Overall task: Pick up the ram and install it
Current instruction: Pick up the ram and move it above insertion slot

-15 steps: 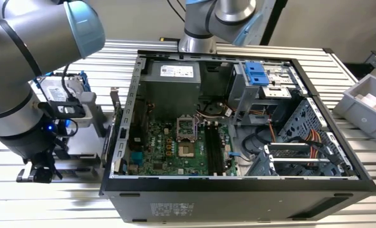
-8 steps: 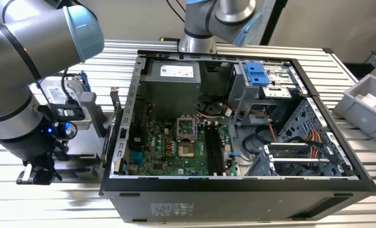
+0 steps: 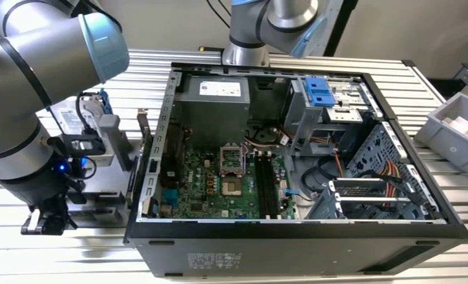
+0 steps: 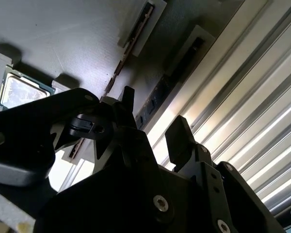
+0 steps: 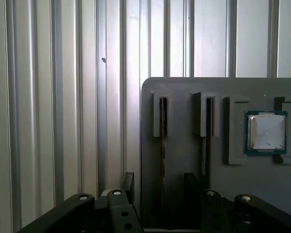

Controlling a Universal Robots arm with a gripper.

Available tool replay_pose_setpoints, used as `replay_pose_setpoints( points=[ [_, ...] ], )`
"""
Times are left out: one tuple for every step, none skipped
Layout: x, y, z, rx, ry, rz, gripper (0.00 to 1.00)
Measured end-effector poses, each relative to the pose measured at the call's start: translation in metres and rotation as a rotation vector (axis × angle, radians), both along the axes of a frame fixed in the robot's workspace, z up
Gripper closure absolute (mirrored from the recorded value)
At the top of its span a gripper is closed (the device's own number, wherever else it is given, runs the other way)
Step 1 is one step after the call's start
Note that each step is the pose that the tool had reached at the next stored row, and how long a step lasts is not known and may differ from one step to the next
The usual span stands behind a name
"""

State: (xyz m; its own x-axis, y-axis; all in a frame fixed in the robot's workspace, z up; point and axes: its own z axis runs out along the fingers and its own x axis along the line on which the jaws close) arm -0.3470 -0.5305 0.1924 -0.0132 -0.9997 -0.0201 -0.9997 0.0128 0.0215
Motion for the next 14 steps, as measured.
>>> replay_pose_setpoints(
  points=[
    [0.0, 0.0, 0.0, -0.0001, 0.0001, 0.0, 0.0],
    [0.0, -0.0001, 0.0001, -0.0004, 0.0003, 0.0, 0.0],
    [0.0, -0.0001, 0.0, -0.0002, 0.0002, 0.0, 0.0],
    [0.0, -0.0001, -0.0001, -0.0003, 0.0002, 0.0, 0.0],
    [0.0, -0.0001, -0.0001, -0.0003, 0.0002, 0.0, 0.0],
    [0.0, -0.0001, -0.0001, -0.0003, 0.0003, 0.0, 0.0],
    [0.0, -0.0001, -0.0001, -0.0003, 0.0003, 0.0, 0.0],
    [0.0, -0.0001, -0.0002, -0.0003, 0.0002, 0.0, 0.0],
    [0.0, -0.0001, -0.0002, -0.0002, 0.0002, 0.0, 0.0],
    [0.0, -0.0001, -0.0002, -0.0003, 0.0002, 0.0, 0.0],
    [0.0, -0.0001, -0.0003, -0.0003, 0.0002, 0.0, 0.0],
    [0.0001, -0.0001, -0.0003, -0.0002, 0.0002, 0.0, 0.0],
    [0.0001, -0.0001, -0.0003, 0.0, 0.0002, 0.0, 0.0],
    [0.0001, -0.0001, -0.0003, 0.0013, 0.0003, 0.0, 0.0]
  ],
)
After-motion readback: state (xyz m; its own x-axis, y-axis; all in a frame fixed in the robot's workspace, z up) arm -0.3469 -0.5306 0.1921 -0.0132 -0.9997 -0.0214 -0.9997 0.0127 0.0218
